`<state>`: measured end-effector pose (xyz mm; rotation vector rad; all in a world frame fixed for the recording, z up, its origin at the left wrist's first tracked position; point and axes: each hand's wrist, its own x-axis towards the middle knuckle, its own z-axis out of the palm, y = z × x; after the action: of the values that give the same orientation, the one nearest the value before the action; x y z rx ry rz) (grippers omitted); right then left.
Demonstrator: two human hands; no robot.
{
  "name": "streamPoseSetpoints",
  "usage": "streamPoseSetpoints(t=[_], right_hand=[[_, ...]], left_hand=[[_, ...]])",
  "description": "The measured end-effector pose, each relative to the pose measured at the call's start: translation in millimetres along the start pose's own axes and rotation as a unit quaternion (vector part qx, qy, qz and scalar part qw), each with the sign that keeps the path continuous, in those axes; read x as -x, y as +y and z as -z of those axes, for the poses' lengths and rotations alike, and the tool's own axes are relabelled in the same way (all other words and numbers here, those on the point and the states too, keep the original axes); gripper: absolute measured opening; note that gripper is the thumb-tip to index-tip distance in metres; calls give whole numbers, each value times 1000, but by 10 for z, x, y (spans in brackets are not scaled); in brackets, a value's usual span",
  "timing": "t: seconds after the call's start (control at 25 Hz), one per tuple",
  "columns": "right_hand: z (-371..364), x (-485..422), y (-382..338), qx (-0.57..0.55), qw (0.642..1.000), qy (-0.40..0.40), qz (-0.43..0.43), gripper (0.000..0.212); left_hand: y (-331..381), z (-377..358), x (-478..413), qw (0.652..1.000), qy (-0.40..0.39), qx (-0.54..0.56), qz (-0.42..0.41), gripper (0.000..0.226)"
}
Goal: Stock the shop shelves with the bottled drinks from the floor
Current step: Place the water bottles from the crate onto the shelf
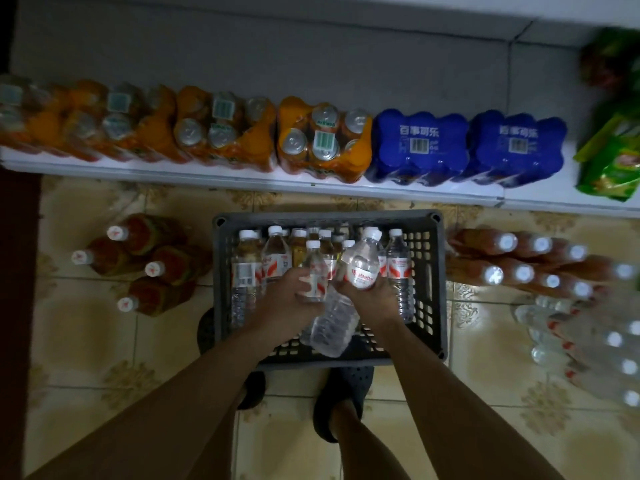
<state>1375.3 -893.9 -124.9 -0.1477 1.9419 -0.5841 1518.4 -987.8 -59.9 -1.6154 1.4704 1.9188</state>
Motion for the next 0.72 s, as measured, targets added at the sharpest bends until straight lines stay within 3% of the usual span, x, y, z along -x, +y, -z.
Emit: streamPoseSetpoints(t=[0.08,0.2,0.48,0.72], right_hand=[[124,375,-325,-59,996,-38,58,43],[309,863,-775,-81,986,-77,121,38],[371,2037,-1760,-41,955,-152,250,47],[-10,2409,-2619,-16,926,-202,319,47]], left_hand=[[207,-10,193,999,-9,0,-37,80],[496,26,575,995,-27,-33,-93,98],[1037,534,1729,972,139,12,-187,62],[1320,1485,2110,940,208,103,-250,62]])
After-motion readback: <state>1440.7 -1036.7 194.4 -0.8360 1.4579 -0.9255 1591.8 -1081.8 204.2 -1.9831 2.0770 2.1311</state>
